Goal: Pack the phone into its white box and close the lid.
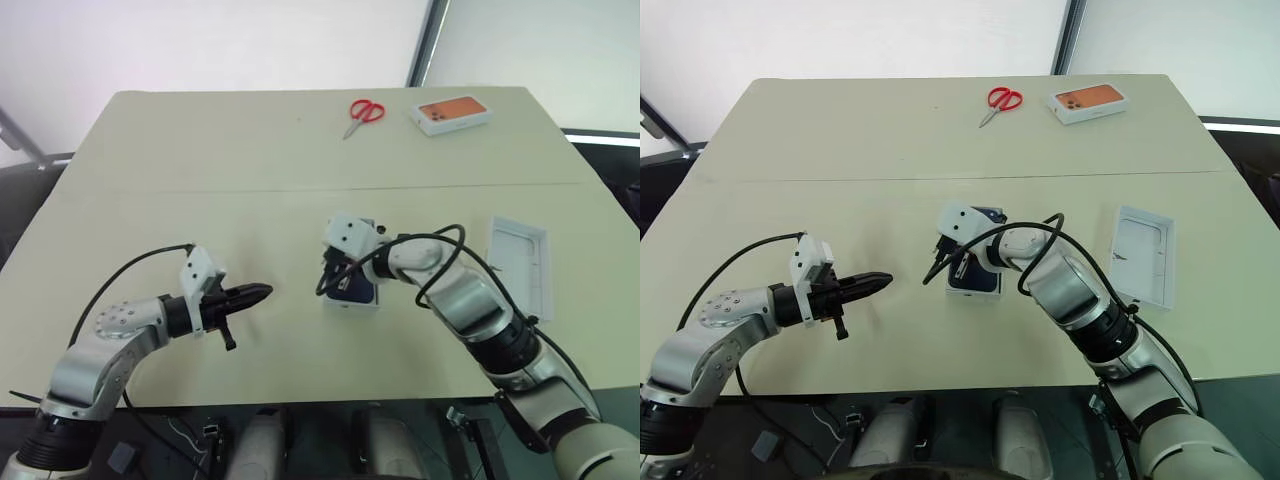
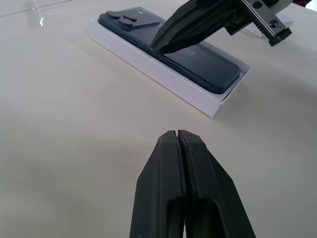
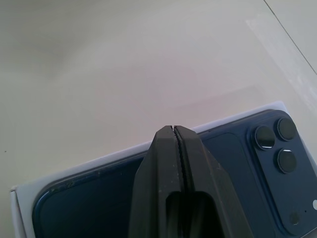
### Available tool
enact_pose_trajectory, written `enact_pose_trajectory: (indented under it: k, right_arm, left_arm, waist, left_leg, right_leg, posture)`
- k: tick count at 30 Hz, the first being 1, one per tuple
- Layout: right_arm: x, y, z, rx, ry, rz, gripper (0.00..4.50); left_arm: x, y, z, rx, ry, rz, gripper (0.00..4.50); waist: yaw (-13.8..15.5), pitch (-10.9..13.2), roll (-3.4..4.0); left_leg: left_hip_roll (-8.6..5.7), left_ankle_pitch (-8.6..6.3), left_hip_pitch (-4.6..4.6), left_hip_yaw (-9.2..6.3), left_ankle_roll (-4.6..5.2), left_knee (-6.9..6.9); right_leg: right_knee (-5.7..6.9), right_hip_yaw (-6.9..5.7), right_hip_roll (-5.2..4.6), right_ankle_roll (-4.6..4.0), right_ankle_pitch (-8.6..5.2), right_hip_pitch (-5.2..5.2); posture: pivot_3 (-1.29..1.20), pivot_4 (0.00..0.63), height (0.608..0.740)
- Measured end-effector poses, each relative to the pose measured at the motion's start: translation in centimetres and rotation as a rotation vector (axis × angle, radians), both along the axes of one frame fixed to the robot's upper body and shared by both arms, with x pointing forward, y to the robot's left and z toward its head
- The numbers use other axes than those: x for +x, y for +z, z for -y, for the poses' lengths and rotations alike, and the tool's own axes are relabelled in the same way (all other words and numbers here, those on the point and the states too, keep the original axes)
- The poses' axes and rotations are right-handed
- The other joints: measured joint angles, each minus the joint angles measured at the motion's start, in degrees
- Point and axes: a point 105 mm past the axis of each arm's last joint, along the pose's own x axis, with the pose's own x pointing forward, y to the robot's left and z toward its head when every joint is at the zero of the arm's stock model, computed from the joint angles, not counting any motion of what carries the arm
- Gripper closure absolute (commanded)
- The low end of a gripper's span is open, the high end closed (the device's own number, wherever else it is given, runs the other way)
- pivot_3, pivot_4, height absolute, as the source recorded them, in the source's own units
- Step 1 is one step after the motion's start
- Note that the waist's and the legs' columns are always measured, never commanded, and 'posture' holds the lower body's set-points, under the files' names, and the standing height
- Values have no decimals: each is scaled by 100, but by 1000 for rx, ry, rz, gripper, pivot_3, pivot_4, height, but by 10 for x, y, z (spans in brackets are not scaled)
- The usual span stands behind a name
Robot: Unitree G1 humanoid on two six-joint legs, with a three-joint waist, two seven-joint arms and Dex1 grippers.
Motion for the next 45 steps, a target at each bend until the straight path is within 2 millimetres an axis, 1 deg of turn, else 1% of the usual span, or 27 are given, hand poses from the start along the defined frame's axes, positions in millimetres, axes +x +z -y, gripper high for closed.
enact_pose_trajectory:
  k: [2,7,10,17,22,25,27,28,30,32,34,36,39,41,45]
  right_arm:
    - [1,-1,0,-9,-2,7,4500]
    - [2,-2,2,-21,-7,16,4500]
    - [3,-4,8,-47,-20,11,4500]
    - [1,-3,17,-87,-16,23,4500]
    - [-1,-2,13,-59,-7,15,4500]
    - [-4,7,4,10,34,41,4500]
    - [-6,17,8,50,53,64,4500]
    - [-7,23,13,62,62,76,4500]
    - [-9,32,38,58,56,96,4500]
    - [-9,38,65,41,25,108,4500]
    - [-10,39,85,14,-5,109,4500]
    - [-12,37,97,-15,-14,100,4500]
    - [-20,22,124,-109,-45,39,4500]
    - [-23,15,129,-137,-47,23,4500]
    - [-22,3,123,-178,-35,28,4500]
  left_arm:
    - [-2,-1,0,-1,-2,-4,4414]
    - [-5,3,2,-4,-12,13,4414]
    - [-4,4,2,-5,-9,18,4414]
    - [-4,6,1,-12,-3,25,4414]
    - [-3,7,2,-18,-4,28,4414]
    - [0,8,5,-34,8,27,4414]
    - [11,12,8,-56,65,20,4414]
    - [19,13,10,-65,101,8,4414]
    - [37,14,16,-74,182,-35,4414]
    - [44,8,23,-46,207,-70,4414]
    - [46,4,32,-54,214,-98,4414]
    - [48,3,40,-59,211,-117,4414]
    - [50,3,60,49,102,-101,4414]
    - [54,-1,70,105,59,-101,4414]
    - [67,-2,82,163,39,-101,4414]
  waist:
    - [-2,0,0]
    - [12,0,0]
    - [13,0,0]
    - [10,-1,1]
    - [9,-1,1]
    - [8,0,1]
    - [51,0,1]
    - [69,0,0]
    - [163,-1,-5]
    - [151,-1,-4]
    - [117,-1,-4]
    - [48,-1,-4]
    - [38,-1,-2]
    - [7,-1,-1]
    - [-5,-1,-1]
  left_leg:
    - [0,0,0,0,0,0]
    - [-1,0,1,0,0,0]
    - [-1,0,1,0,0,1]
    - [-1,0,1,0,0,0]
    - [0,0,1,0,0,0]
    - [0,0,1,0,0,0]
    - [-4,0,0,-6,1,4]
    - [-5,-1,0,-8,3,9]
    - [-11,-6,0,-9,12,17]
    - [-13,-10,0,-1,19,16]
    - [-6,-10,0,6,19,15]
    - [2,-9,4,6,18,14]
    - [2,-7,7,4,15,13]
    - [1,-8,9,11,15,13]
    - [4,-7,11,10,15,11]
  right_leg:
    - [0,0,0,0,0,0]
    - [0,0,-1,0,0,2]
    - [0,0,-1,0,0,2]
    - [0,0,0,0,0,2]
    - [0,0,0,0,0,3]
    - [1,0,0,0,0,2]
    - [-1,-4,-1,1,0,7]
    - [-2,-6,0,1,1,13]
    - [-7,-8,-1,2,1,21]
    - [-11,-4,-3,3,0,21]
    - [-8,-2,-2,3,0,15]
    - [1,-3,4,3,0,15]
    - [5,-5,6,3,0,18]
    - [3,0,5,3,0,19]
    - [4,1,7,3,0,16]
  posture:
    - [0,150,697]
    - [0,150,697]
    - [0,150,697]
    - [0,150,697]
    - [0,150,697]
    - [0,150,697]
    - [0,150,697]
    - [0,150,697]
    - [0,150,697]
    - [0,150,697]
    - [0,150,697]
    - [0,150,697]
    - [0,150,697]
    - [0,150,697]
    - [0,150,697]
